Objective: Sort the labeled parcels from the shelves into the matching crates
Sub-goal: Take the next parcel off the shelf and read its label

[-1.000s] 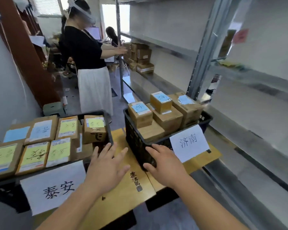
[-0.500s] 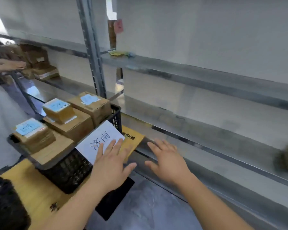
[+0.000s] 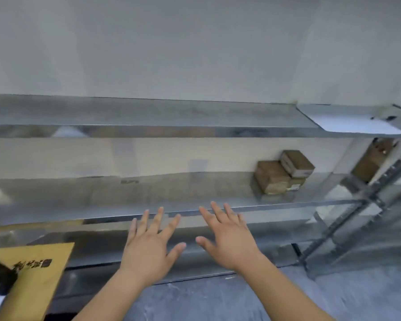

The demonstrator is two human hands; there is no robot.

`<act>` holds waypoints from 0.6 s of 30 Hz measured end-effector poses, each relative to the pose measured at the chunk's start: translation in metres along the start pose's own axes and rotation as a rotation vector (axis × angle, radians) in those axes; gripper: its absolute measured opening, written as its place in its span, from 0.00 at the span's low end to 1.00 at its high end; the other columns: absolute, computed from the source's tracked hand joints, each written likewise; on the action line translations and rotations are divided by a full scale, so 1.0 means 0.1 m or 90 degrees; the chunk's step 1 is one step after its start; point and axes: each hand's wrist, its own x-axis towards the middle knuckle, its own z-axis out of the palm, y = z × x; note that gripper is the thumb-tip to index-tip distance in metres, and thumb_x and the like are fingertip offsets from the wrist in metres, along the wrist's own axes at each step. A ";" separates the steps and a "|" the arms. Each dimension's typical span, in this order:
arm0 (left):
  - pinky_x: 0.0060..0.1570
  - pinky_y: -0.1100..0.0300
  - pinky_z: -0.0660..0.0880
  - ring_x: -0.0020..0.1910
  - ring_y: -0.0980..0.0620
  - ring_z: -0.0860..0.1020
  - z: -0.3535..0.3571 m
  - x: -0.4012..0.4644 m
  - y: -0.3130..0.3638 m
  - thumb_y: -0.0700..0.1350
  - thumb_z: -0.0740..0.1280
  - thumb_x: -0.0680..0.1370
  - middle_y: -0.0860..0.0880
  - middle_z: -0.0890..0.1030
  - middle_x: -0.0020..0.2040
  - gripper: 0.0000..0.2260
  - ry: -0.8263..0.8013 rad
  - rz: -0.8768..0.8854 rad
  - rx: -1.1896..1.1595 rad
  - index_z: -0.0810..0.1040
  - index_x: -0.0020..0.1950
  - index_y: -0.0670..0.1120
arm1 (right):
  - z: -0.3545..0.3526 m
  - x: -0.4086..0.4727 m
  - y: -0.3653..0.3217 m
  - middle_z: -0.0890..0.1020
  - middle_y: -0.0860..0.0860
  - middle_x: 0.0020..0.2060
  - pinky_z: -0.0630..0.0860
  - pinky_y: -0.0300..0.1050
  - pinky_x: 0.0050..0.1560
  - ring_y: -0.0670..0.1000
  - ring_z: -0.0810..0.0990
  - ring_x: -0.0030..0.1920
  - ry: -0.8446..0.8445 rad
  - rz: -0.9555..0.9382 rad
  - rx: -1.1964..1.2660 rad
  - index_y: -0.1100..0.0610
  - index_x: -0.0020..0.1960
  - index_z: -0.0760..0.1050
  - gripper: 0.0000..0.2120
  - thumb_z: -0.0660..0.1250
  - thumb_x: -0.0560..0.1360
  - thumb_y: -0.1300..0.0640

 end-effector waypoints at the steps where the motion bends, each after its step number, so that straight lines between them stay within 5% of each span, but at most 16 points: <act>1: 0.78 0.43 0.40 0.81 0.42 0.42 0.03 0.15 0.11 0.75 0.36 0.71 0.50 0.44 0.83 0.36 -0.006 0.025 0.004 0.42 0.79 0.69 | -0.02 -0.02 0.16 0.42 0.46 0.83 0.41 0.61 0.80 0.55 0.38 0.82 0.007 0.027 0.012 0.38 0.82 0.39 0.37 0.53 0.80 0.31; 6: 0.78 0.44 0.41 0.82 0.45 0.42 0.19 0.79 0.87 0.78 0.28 0.65 0.50 0.43 0.83 0.43 -0.046 0.123 0.016 0.42 0.79 0.67 | -0.10 -0.15 1.06 0.43 0.47 0.83 0.43 0.61 0.80 0.56 0.40 0.82 0.030 0.139 0.047 0.39 0.82 0.41 0.36 0.53 0.81 0.31; 18: 0.78 0.46 0.48 0.81 0.46 0.50 0.53 2.13 2.89 0.75 0.41 0.70 0.48 0.48 0.83 0.38 -0.080 0.161 0.015 0.43 0.80 0.66 | -0.51 0.08 3.36 0.44 0.46 0.83 0.45 0.62 0.80 0.55 0.42 0.82 0.043 0.191 0.098 0.39 0.82 0.40 0.38 0.55 0.80 0.32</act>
